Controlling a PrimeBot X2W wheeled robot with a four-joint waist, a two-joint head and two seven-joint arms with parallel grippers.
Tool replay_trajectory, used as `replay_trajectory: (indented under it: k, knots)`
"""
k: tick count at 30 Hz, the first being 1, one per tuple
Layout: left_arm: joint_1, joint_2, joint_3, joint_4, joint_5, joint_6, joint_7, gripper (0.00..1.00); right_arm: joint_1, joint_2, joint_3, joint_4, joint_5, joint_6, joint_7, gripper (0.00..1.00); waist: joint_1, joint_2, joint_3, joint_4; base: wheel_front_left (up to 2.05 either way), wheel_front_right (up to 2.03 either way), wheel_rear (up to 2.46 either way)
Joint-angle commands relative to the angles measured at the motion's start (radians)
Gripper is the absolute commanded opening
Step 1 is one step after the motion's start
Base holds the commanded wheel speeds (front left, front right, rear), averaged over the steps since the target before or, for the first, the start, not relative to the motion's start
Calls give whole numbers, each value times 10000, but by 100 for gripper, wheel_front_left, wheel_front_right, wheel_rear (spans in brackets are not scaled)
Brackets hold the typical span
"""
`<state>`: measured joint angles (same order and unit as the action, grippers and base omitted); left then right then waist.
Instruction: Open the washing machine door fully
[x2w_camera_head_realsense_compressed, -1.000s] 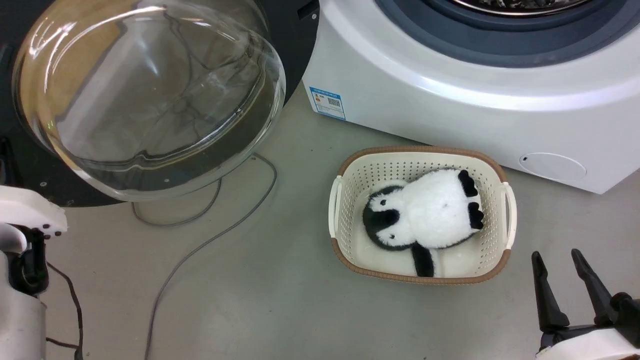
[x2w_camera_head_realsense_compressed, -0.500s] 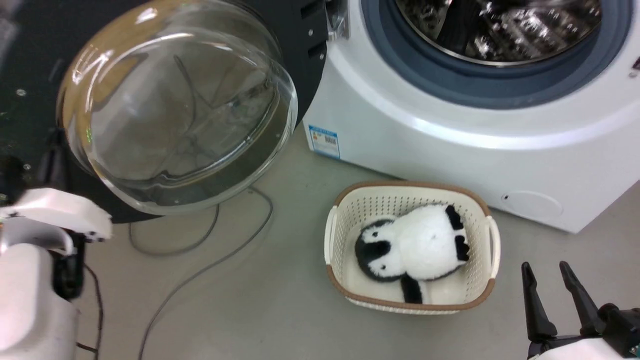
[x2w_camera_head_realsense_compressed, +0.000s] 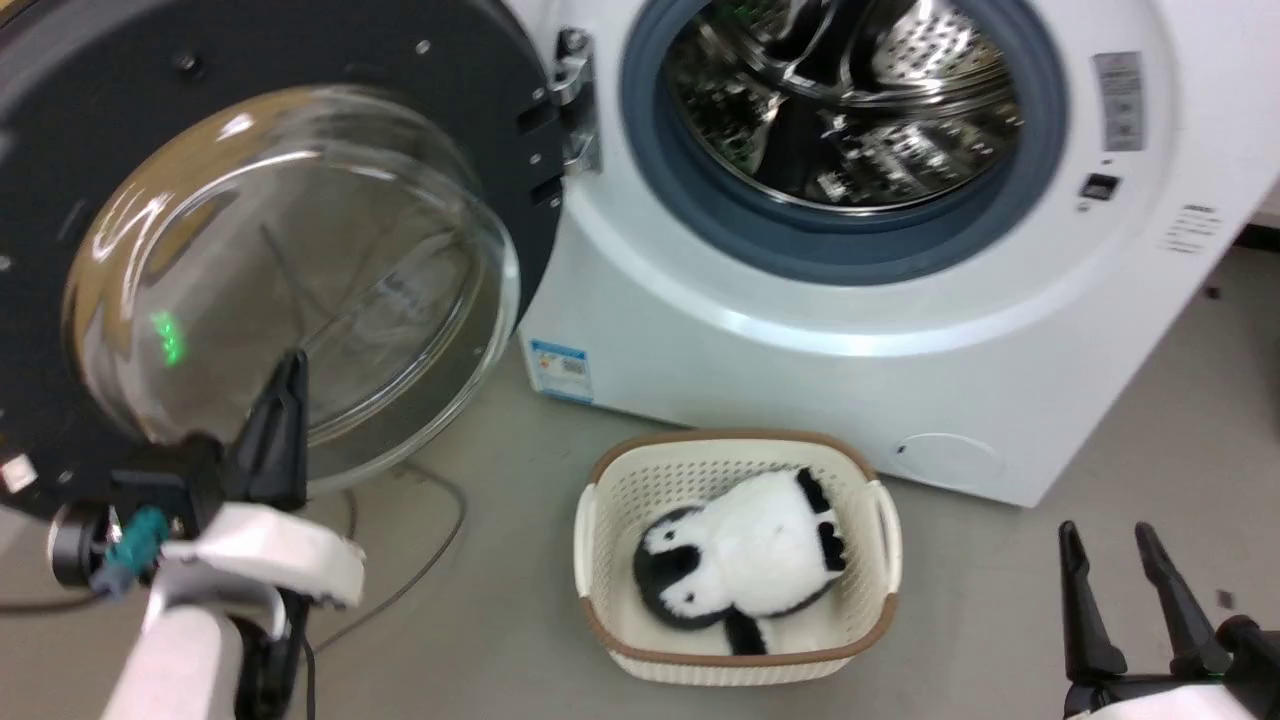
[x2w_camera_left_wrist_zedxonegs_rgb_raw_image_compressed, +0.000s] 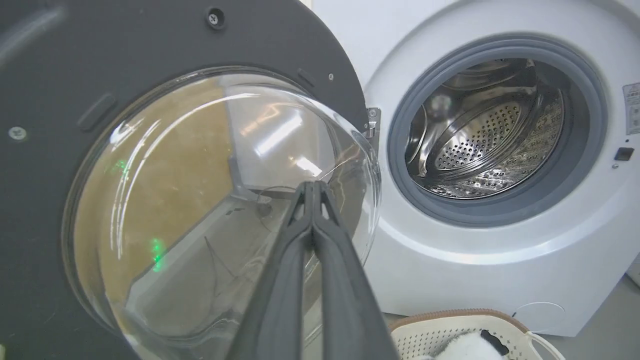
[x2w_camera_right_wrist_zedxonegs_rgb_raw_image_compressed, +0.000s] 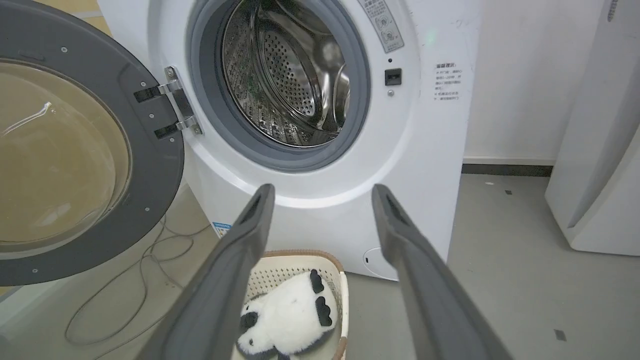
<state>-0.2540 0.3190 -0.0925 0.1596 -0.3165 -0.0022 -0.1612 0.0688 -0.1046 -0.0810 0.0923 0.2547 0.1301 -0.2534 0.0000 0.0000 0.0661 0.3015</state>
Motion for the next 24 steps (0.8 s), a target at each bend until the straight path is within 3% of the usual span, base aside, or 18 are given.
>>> replay_trajectory:
  k: [1,11,24]
  knots:
    - [281,-82,-35,-141,36,66,-87,0,97,-58,43,-52,-16,6,-65,100,0,0,-352,-398,0,0,0]
    - [2467,-659,-181,-1390,14,653,-537,0,161,-198,562,-661,96,6,-79,100,0,0,-840,-1579,0,0,0]
    - [3614,-1111,-878,-1554,357,842,-821,0,665,-15,622,-1006,-18,6,-82,100,0,0,-971,-2135,0,0,0]
